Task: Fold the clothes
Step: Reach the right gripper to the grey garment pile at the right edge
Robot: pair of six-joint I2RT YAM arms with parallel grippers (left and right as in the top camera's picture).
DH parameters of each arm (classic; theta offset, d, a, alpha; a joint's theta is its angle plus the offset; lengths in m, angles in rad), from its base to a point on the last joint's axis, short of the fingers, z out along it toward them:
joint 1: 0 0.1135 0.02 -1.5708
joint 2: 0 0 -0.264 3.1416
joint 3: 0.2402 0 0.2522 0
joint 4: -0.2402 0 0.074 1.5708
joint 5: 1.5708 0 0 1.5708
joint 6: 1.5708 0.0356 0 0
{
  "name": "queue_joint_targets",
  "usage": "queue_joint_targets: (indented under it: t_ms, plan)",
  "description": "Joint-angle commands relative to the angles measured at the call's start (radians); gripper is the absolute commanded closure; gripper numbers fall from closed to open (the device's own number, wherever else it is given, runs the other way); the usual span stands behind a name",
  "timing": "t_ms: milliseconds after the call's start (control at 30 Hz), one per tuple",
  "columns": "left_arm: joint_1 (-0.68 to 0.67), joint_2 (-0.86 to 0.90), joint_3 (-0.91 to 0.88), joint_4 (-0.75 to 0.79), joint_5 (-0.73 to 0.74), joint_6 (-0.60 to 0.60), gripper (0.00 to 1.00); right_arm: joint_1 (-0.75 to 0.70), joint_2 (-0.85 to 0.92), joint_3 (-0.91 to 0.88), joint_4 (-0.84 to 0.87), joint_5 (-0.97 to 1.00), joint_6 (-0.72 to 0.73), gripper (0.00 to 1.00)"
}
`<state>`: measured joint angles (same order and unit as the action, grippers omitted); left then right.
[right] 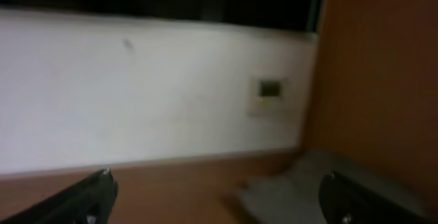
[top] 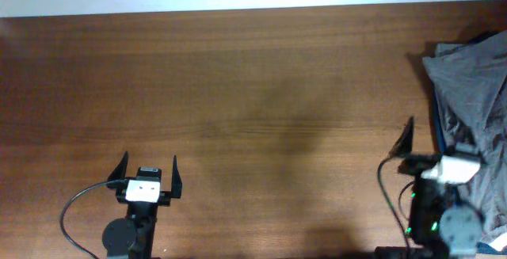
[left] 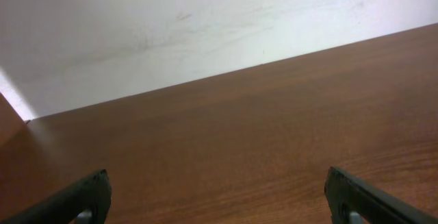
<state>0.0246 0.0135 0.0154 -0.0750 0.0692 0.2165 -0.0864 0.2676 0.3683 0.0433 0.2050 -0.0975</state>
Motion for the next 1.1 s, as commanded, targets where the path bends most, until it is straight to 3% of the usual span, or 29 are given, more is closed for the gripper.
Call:
queue_joint_targets:
  t_ms: [0, 133, 300, 400, 667, 1067]
  plan:
    - [-0.004, -0.006, -0.006, -0.002, -0.014, -0.006, 0.01, -0.007, 0.264, 0.226, -0.13, 0.19, -0.096, 0.01]
    - [-0.004, -0.006, -0.006, -0.002, -0.014, -0.006, 0.01, -0.021, 0.662, 0.603, -0.447, 0.303, -0.159, 0.01]
    - [-0.004, -0.006, -0.006, -0.002, -0.014, -0.006, 0.01, -0.051, 1.09, 1.047, -0.906, 0.167, -0.157, 0.02]
    - [-0.004, -0.006, -0.006, -0.002, -0.014, -0.006, 0.01, -0.051, 1.273, 1.188, -1.039, 0.14, -0.157, 0.02]
    - [-0.004, -0.006, -0.006, -0.002, -0.014, -0.006, 0.0, -0.107, 1.612, 1.373, -0.936, 0.247, 0.026, 0.02]
    - [-0.004, -0.006, -0.006, -0.002, -0.014, -0.006, 0.01, -0.208, 1.841, 1.452, -0.738, 0.24, 0.026, 0.01]
